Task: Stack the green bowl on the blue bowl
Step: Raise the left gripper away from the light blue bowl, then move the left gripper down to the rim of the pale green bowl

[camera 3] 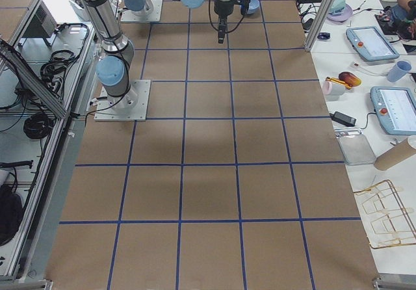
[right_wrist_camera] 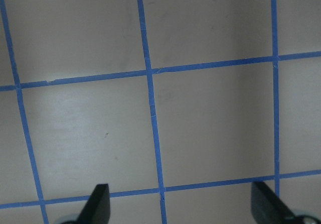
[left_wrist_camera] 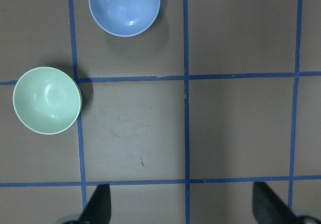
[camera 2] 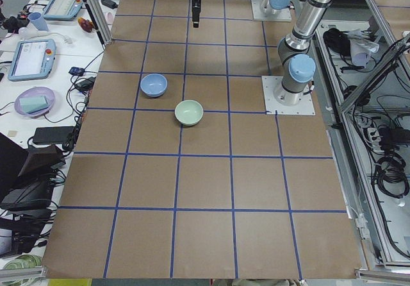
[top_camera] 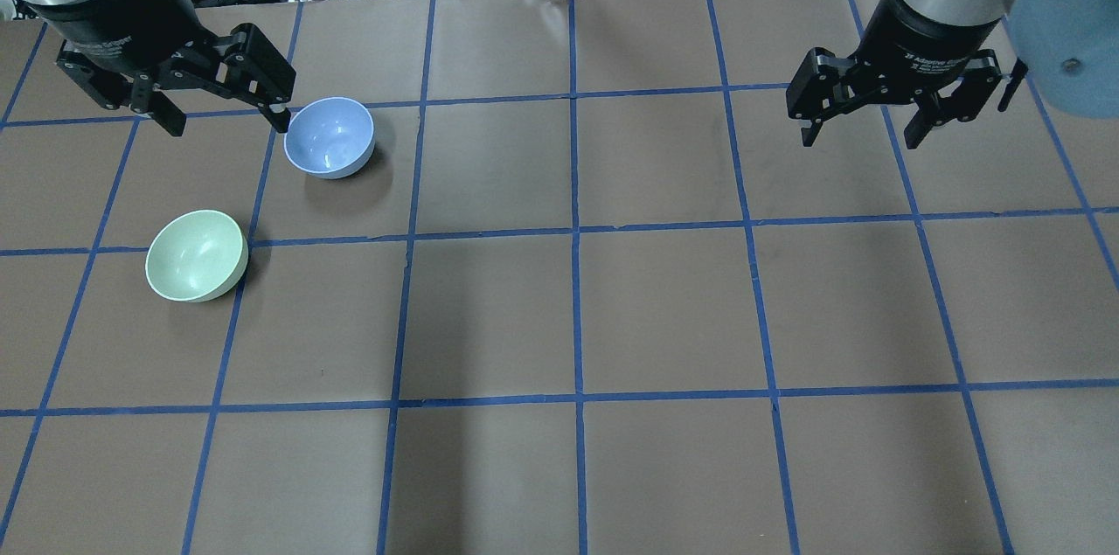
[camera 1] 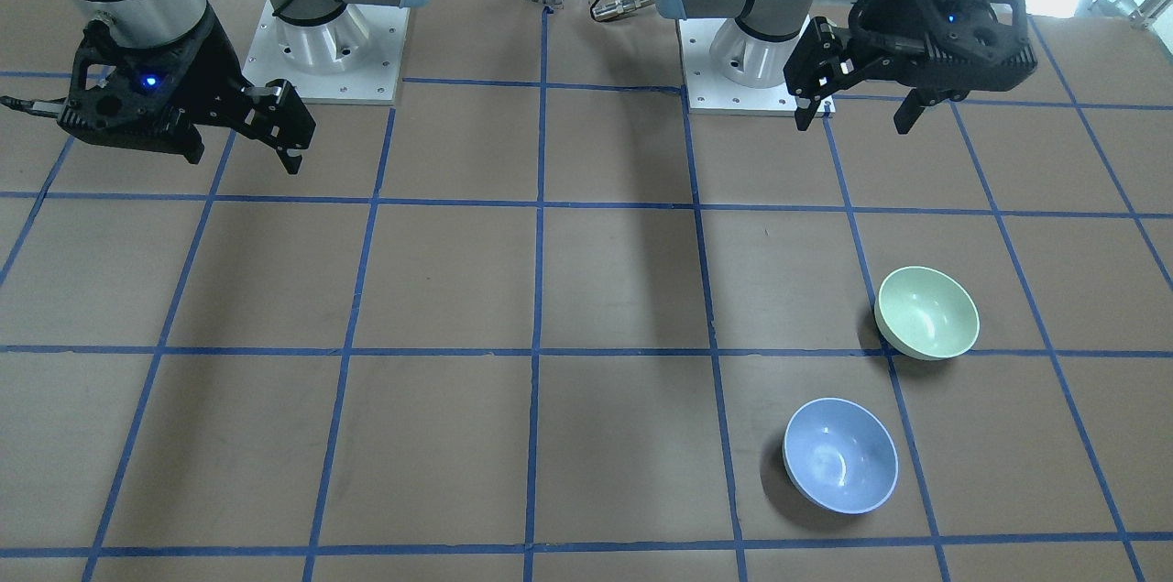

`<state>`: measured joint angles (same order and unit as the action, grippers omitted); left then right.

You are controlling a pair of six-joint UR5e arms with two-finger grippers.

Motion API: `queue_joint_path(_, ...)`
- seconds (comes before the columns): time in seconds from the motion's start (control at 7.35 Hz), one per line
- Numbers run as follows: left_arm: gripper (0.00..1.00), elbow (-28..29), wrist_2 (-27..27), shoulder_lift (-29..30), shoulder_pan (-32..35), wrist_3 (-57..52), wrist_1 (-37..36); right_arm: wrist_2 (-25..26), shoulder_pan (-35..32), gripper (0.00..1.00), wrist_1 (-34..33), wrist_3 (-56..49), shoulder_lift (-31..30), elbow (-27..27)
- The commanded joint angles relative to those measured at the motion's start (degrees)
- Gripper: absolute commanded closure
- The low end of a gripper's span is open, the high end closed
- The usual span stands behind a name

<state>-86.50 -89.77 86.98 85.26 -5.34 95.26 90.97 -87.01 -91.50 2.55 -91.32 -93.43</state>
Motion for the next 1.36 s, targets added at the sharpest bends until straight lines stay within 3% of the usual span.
queue_joint_path(0.0, 0.0, -0.6, -0.1, 0.5, 0.2, 0.0, 0.0, 0.0, 0.0, 0.0, 0.0, 0.0, 0.0, 0.0)
queue_joint_path(0.27, 0.0, -0.3, -0.6, 0.5, -1.7, -1.9, -0.1, 0.0, 0.0, 0.0, 0.0, 0.0, 0.0, 0.0)
queue_joint_path(0.68, 0.0, -3.8, 0.6, 3.1, -17.0, -17.3, -0.5, 0.0, 0.0, 0.0, 0.0, 0.0, 0.0, 0.0)
queue_joint_path(0.82, 0.0, -5.9, 3.3, 4.1, -21.1, -24.4, -1.6, 0.0, 0.0, 0.0, 0.0, 0.0, 0.0, 0.0)
queue_joint_path(1.22, 0.0, -13.4, 5.7, 10.8, -31.5, -38.5, -18.1, -0.1, 0.0, 0.0, 0.0, 0.0, 0.0, 0.0)
